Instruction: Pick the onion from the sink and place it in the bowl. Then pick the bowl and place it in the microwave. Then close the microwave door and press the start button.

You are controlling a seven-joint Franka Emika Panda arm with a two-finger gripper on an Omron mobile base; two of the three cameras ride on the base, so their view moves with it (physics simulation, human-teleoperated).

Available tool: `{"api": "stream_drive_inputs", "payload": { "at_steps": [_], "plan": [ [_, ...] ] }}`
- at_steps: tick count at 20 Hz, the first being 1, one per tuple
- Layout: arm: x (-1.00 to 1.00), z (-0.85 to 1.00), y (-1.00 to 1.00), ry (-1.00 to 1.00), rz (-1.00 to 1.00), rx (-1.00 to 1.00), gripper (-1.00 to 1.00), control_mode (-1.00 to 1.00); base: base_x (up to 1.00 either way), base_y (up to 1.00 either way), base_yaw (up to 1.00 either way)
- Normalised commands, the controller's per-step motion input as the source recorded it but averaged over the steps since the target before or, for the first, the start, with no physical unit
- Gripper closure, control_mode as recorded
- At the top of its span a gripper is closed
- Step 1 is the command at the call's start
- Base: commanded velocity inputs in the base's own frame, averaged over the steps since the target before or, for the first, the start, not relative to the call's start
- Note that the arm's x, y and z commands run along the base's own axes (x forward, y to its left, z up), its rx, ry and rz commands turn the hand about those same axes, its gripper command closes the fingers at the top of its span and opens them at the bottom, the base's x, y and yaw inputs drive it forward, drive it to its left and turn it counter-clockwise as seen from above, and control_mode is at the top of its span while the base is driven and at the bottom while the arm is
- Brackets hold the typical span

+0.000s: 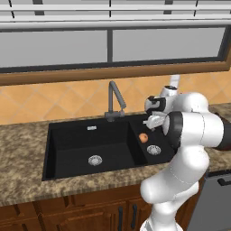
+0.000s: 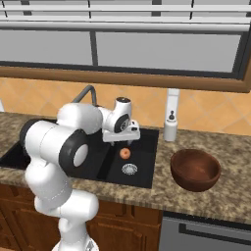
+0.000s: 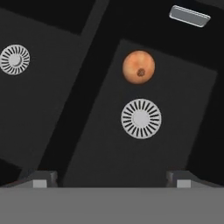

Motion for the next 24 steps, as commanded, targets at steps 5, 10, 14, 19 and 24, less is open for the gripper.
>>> {"api": "stream_drive_inputs", "payload": {
  "at_steps": [5,10,14,19,24],
  "plan": [
    [0.28,-0.50,0.00,-0.26,0.13,0.00,-1.00,-1.00,0.00,0.00,0.00],
    [0.37,-0.15,-0.01,-0.09,0.05,0.00,-1.00,-1.00,0.00,0.00,0.00],
    [0.57,-0.13,0.00,0.01,0.02,0.02,-1.00,-1.00,0.00,0.00,0.00],
    [0.37,0.00,-0.22,0.05,0.05,0.14,-1.00,-1.00,0.00,0.00,0.00],
    [0.40,-0.21,-0.08,0.06,0.02,0.06,-1.00,-1.00,0.00,0.00,0.00]
  ]
}}
